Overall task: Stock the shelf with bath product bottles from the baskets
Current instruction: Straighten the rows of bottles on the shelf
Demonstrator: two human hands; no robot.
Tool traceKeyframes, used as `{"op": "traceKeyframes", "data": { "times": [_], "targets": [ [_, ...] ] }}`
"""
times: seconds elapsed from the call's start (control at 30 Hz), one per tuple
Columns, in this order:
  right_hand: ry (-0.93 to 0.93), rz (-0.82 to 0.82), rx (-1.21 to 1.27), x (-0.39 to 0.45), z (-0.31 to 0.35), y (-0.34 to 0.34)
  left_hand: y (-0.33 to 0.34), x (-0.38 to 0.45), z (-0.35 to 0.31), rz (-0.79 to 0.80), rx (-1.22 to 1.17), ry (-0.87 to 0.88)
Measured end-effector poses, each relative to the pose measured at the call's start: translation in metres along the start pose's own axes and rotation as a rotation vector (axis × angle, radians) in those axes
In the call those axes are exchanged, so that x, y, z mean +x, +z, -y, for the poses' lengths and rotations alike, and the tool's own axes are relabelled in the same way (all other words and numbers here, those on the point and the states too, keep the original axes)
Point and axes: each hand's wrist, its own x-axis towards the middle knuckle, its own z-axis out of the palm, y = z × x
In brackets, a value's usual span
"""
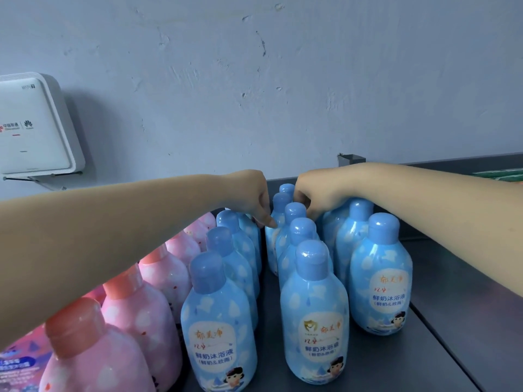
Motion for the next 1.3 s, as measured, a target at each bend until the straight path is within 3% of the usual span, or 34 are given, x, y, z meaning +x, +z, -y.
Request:
{"op": "traceKeyframes", "data": {
  "times": [0.7,0.97,1.3],
  "targets": [
    [0.014,0.046,0.057,0.002,-0.011,-0.003,0.001,0.005,-0.008,-0.003,-0.052,0.041],
    [0.076,-0.262,0.054,0.012,-0.012,-0.017,0.001,0.008,-0.004,0.025,-0.080,0.058],
    [0.033,-0.240,0.069,0.033,-0.017,-0.004,0.005,0.012,-0.005,0.029,-0.116,0.072]
  ]
}}
